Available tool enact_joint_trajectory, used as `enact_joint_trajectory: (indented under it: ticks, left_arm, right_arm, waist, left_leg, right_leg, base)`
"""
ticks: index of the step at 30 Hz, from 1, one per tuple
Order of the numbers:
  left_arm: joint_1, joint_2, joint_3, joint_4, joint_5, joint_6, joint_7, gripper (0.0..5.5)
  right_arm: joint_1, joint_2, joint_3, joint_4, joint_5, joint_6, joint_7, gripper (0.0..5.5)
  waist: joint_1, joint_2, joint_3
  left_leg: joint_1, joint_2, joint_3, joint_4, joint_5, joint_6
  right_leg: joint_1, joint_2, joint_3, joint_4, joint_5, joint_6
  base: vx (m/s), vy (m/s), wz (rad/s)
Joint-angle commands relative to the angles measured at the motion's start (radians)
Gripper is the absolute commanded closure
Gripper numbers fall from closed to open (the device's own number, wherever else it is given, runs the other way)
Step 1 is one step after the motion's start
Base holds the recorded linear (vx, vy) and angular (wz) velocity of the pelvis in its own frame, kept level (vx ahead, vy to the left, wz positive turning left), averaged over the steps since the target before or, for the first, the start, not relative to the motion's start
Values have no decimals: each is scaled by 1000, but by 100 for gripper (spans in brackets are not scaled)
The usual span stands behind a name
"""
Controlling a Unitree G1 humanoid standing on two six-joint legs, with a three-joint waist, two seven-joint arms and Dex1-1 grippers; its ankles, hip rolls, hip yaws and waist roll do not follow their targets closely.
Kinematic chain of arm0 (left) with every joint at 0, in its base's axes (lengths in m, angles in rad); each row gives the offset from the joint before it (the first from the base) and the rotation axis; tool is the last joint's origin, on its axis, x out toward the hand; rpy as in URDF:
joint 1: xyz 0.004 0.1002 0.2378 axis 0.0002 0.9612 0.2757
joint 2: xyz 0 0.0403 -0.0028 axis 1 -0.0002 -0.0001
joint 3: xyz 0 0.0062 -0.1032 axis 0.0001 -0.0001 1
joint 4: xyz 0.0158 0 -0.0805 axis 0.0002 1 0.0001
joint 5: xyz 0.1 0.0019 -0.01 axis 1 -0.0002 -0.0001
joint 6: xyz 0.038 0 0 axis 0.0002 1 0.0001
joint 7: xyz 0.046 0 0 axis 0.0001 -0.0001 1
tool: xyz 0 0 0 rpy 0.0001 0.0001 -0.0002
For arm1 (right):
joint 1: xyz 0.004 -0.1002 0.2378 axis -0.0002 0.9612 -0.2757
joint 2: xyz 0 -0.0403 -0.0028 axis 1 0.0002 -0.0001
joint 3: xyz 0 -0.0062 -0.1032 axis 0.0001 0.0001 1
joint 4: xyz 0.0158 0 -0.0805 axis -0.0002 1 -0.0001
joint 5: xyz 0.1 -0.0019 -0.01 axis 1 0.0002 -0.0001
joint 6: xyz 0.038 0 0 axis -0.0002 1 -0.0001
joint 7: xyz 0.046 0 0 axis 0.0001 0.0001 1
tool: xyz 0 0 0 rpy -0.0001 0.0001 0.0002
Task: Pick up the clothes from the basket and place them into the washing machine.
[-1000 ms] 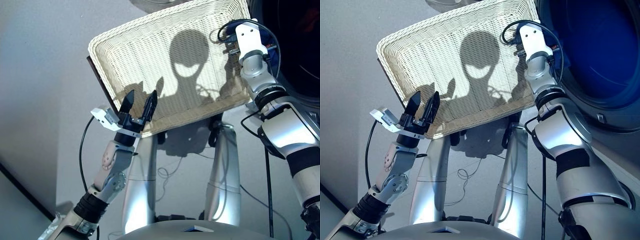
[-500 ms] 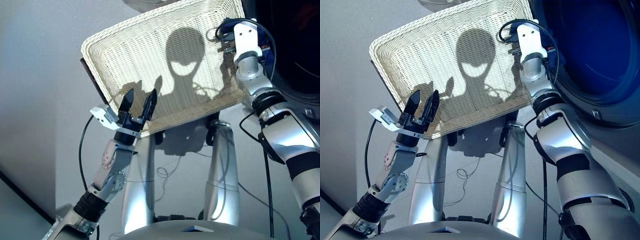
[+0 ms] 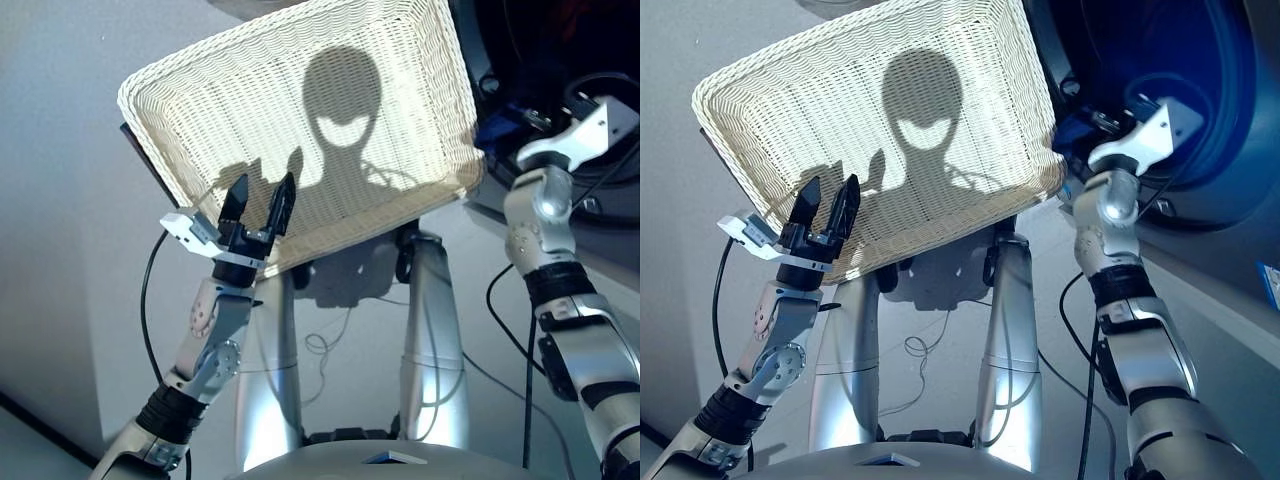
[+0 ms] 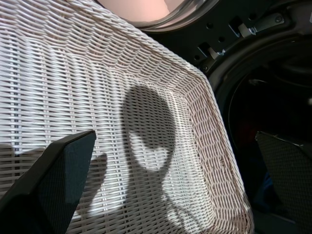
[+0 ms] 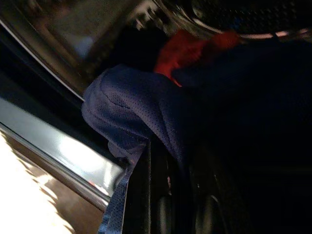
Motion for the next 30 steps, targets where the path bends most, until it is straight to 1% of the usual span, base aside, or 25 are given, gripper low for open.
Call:
enact_joint_trajectory:
  ticks: [1,4,5,6,7,8,9,10,11,12,14,17,18,19,21,23,24,25,30]
  left_arm:
    - [73,10,14,-81,-2,-57,-30,0]
    - [81,13,17,-85,-10,-53,-38,0]
    - [84,13,21,-83,-12,-55,-43,0]
    - [84,13,21,-83,-12,-55,-43,0]
    - [86,12,20,-80,-10,-59,-43,0]
    - [85,12,21,-80,-10,-59,-43,0]
    - [84,14,20,-78,-7,-60,-42,0]
    - [82,16,19,-78,-5,-62,-41,0]
    - [79,28,11,-82,1,-63,-38,0]
    - [75,30,7,-85,2,-64,-37,0]
    - [69,37,-8,-90,5,-60,-39,0]
    - [60,46,-27,-101,8,-52,-35,0]
    - [57,41,-24,-101,8,-52,-35,0]
    - [53,52,-39,-108,9,-47,-29,0]
    - [45,54,-46,-118,12,-40,-27,0]
    - [33,52,-53,-129,12,-37,-27,0]
    - [31,49,-52,-129,12,-37,-26,0]
    - [25,50,-59,-140,12,-36,-24,0]
    - [19,56,-62,-159,16,-32,-20,0]
  right_arm:
    - [75,-20,-47,-95,121,-115,61,550]
    - [90,-1,-77,-68,168,-131,82,550]
    - [82,2,-93,-29,146,-138,50,550]
    - [81,3,-93,-29,144,-138,47,550]
    - [54,-9,-106,34,93,-137,-3,550]
    - [51,-9,-105,36,90,-137,-7,550]
    - [17,-29,-104,90,21,-126,-70,550]
    - [-18,-47,-96,137,-12,-113,-95,550]
    - [-109,-104,-59,254,-113,-66,-170,550]
    - [-161,-128,-30,291,-139,-50,-187,550]
    - [-268,-177,27,409,-173,-6,-211,550]
    - [-471,-221,147,616,-224,60,-242,550]
    - [-487,-221,158,628,-221,58,-239,550]
    - [-592,-250,249,731,-288,114,-256,550]
    - [-694,-268,357,815,-368,169,-258,550]
    - [-767,-270,406,861,-376,188,-261,550]
    - [-774,-269,412,866,-375,188,-260,550]
    - [-824,-282,439,906,-368,202,-258,550]
    - [-897,-315,493,944,-362,217,-253,550]
  waist:
    - [10,35,-60]
    - [12,39,-63]
    - [15,41,-65]
    - [15,41,-65]
    - [20,44,-69]
    - [20,45,-67]
    - [24,47,-69]
    - [29,50,-70]
    - [43,52,-76]
    - [48,54,-76]
    - [60,56,-78]
    - [78,58,-78]
    - [75,62,-74]
    - [90,59,-78]
    - [95,62,-75]
    - [95,62,-73]
    - [93,65,-71]
    - [96,61,-73]
    - [95,61,-68]
  left_leg:
    - [-20,22,14,-63,80,-10]
    - [-21,20,10,-63,78,-9]
    - [-21,19,10,-65,77,-9]
    - [-21,19,10,-64,77,-9]
    - [-21,17,9,-65,75,-9]
    - [-21,17,9,-65,75,-9]
    - [-20,16,10,-65,73,-8]
    - [-22,16,10,-64,72,-8]
    - [-24,15,13,-63,71,-9]
    - [-25,16,14,-63,70,-9]
    - [-27,17,14,-64,71,-10]
    - [-27,18,15,-62,69,-11]
    - [-28,18,15,-61,69,-11]
    - [-27,19,18,-61,69,-12]
    - [-29,19,17,-61,72,-12]
    - [-29,19,16,-64,75,-13]
    - [-29,19,16,-64,75,-13]
    - [-28,18,14,-68,76,-16]
    - [-21,16,14,-82,80,-20]
  right_leg:
    - [30,25,-56,-34,40,-89]
    - [29,24,-55,-32,36,-88]
    - [29,23,-54,-33,34,-88]
    - [29,23,-54,-33,34,-88]
    - [29,23,-54,-33,32,-88]
    - [29,23,-54,-32,32,-88]
    - [29,22,-54,-32,32,-88]
    - [28,22,-54,-32,32,-87]
    - [25,21,-53,-33,34,-87]
    - [24,21,-53,-34,35,-87]
    - [23,19,-53,-33,36,-86]
    - [20,15,-53,-30,36,-86]
    - [20,16,-53,-30,36,-86]
    - [20,13,-53,-30,38,-87]
    - [18,14,-51,-28,42,-88]
    - [19,13,-51,-31,42,-88]
    - [18,12,-51,-31,42,-88]
    - [20,11,-52,-33,41,-88]
    - [25,8,-54,-38,39,-88]
  base:
    - [0,0,0]
    - [0,0,0]
    - [0,0,0]
    - [0,0,0]
    - [0,0,0]
    - [0,0,0]
    - [0,0,0]
    - [0,0,0]
    - [0,0,0]
    - [0,0,0]
    - [0,0,0]
    - [0,0,0]
    - [0,0,0]
    - [0,0,0]
    - [0,0,0]
    - [0,0,0]
    - [0,0,0]
    - [0,0,0]
    - [0,0,0]
